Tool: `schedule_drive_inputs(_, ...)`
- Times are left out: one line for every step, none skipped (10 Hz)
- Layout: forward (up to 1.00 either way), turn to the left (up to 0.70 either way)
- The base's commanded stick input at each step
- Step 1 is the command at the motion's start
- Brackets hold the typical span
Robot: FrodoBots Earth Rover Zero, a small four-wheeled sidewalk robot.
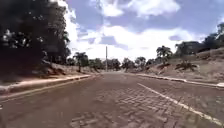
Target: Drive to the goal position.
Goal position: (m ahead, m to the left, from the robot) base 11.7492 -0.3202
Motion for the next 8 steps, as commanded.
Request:
schedule_drive_inputs(1.00, 0.00)
schedule_drive_inputs(1.00, 0.00)
schedule_drive_inputs(1.00, 0.00)
schedule_drive_inputs(1.00, 0.00)
schedule_drive_inputs(1.00, 0.00)
schedule_drive_inputs(1.00, 0.00)
schedule_drive_inputs(1.00, 0.00)
schedule_drive_inputs(1.00, 0.00)
